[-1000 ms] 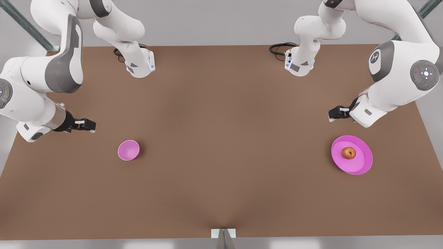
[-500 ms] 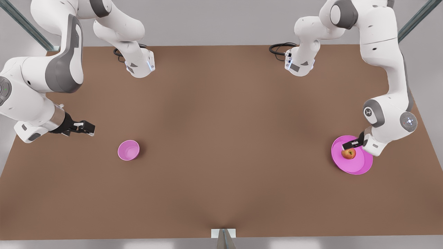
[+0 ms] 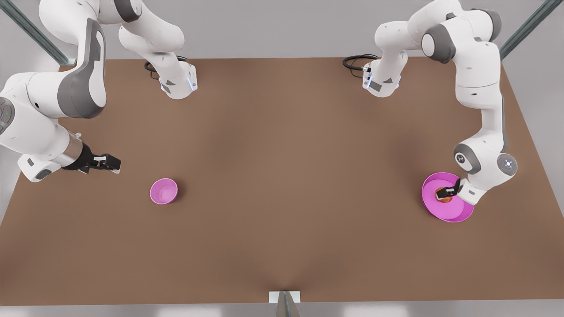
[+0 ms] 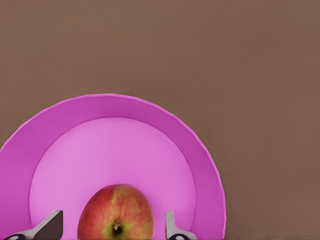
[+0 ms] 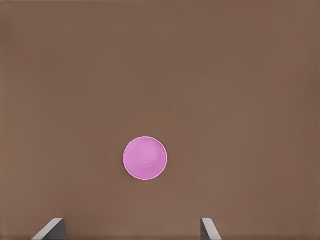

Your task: Use the left arm to pick up the apple from the plate, transfer it to the gripper of the right arm, and then use the right arm to place it into the bowl

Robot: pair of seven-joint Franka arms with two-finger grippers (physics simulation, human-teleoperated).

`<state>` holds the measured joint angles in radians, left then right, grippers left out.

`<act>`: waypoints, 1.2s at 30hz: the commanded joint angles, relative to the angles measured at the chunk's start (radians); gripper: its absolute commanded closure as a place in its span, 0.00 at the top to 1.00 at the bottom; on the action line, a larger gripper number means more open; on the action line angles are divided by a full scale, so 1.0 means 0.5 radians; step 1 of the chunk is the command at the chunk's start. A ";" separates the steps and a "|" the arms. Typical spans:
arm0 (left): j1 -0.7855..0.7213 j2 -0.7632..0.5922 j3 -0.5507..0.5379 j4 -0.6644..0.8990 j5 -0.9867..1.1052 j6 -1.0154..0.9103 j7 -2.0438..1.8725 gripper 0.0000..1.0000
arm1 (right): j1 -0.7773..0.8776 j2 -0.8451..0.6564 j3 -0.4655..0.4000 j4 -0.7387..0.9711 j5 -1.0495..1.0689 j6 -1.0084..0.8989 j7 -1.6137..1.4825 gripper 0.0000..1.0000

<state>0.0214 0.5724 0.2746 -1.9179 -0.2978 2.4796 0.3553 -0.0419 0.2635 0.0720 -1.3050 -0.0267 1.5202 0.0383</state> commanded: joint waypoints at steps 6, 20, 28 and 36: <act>0.000 0.079 -0.006 -0.002 -0.003 0.057 0.381 1.00 | 0.007 -0.005 0.006 0.002 0.001 0.000 0.009 1.00; 0.012 0.101 -0.015 -0.036 0.000 0.057 0.381 0.81 | 0.004 -0.005 0.006 -0.001 0.001 0.000 0.012 1.00; 0.019 -0.049 -0.110 0.074 -0.070 -0.114 0.378 0.71 | 0.001 -0.002 0.006 -0.001 0.001 0.000 0.009 1.00; -0.218 -0.145 -0.632 0.476 -0.950 -0.471 0.933 0.71 | -0.024 -0.005 0.015 -0.022 0.179 -0.052 -0.037 1.00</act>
<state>-0.0768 0.4999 -0.0308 -1.6840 -0.6430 2.3146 0.5389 -0.0548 0.2615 0.0779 -1.3163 0.0314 1.5128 0.0356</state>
